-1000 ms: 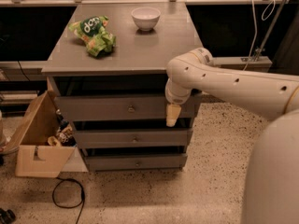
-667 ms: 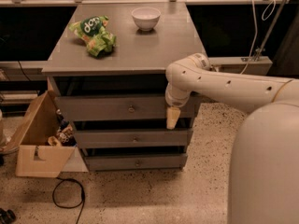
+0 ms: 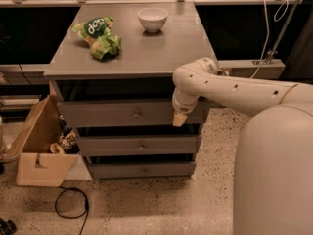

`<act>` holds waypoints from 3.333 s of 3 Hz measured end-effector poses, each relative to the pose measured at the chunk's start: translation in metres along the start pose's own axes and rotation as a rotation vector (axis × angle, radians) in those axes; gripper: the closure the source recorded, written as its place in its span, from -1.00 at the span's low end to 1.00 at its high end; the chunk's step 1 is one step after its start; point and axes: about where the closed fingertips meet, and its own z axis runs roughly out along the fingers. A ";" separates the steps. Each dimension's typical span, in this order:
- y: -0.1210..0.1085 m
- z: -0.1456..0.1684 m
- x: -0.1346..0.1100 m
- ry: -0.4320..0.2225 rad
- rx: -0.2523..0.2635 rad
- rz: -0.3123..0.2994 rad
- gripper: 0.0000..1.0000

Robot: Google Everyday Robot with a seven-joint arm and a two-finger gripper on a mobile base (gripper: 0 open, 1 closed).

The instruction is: Open top drawer

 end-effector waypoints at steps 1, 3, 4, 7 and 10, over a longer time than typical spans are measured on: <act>-0.002 -0.006 -0.001 0.000 0.000 0.000 0.23; -0.005 -0.015 -0.002 0.000 0.000 0.000 1.00; -0.005 -0.015 -0.002 0.000 0.000 0.000 0.62; -0.003 -0.016 -0.003 -0.023 -0.027 -0.019 -0.92; 0.040 -0.046 -0.028 0.094 -0.137 -0.152 -0.32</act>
Offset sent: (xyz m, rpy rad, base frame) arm -0.0498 0.0078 0.0909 0.0114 -0.2012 0.0193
